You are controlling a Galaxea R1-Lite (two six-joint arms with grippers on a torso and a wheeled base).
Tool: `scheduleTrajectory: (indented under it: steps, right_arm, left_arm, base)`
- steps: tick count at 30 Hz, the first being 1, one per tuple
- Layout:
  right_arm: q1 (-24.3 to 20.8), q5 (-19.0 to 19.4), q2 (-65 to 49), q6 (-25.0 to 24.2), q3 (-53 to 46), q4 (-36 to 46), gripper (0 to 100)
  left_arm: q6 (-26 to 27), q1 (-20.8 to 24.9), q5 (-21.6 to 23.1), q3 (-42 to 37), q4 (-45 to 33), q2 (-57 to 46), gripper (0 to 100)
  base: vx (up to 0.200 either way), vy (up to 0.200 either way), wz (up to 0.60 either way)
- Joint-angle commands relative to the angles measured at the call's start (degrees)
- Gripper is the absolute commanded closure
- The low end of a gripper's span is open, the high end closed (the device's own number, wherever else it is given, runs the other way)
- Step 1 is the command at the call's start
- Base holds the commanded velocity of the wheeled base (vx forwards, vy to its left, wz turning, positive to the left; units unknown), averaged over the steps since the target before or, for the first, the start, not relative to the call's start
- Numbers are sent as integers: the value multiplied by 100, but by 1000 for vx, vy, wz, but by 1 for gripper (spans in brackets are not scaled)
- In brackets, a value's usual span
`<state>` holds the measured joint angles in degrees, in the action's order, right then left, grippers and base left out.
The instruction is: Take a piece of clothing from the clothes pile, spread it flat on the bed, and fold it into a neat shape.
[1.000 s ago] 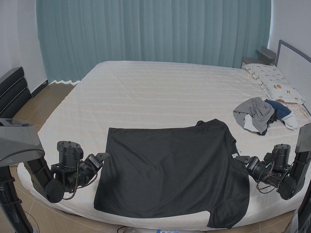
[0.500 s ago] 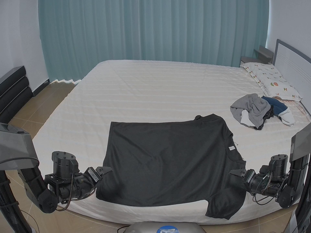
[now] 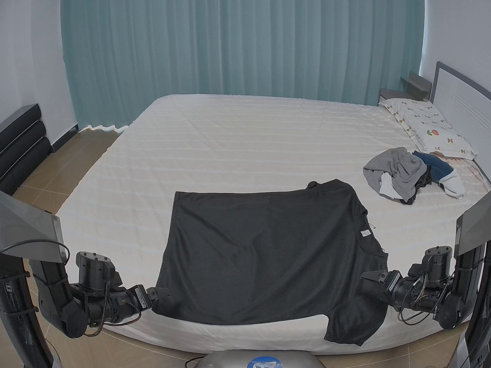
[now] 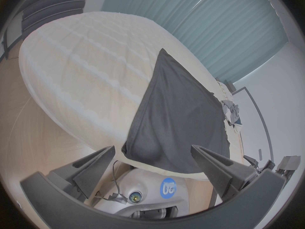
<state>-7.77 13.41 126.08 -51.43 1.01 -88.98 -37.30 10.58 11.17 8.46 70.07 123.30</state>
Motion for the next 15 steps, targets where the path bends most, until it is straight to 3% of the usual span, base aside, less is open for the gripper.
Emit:
scheduleTrajectory:
  steps: [1,8,15]
  right_arm:
    - [3,-5,31,2,-101,-67,0]
    - [-14,4,31,2,-101,-58,0]
    - [-14,-5,31,2,-101,-67,0]
  left_arm:
    - [13,67,-62,59,121,494,0]
    - [188,462,-844,147,314,916,0]
    - [153,717,-976,340,305,968,0]
  base:
    - [0,0,0]
    - [0,0,0]
    - [0,0,0]
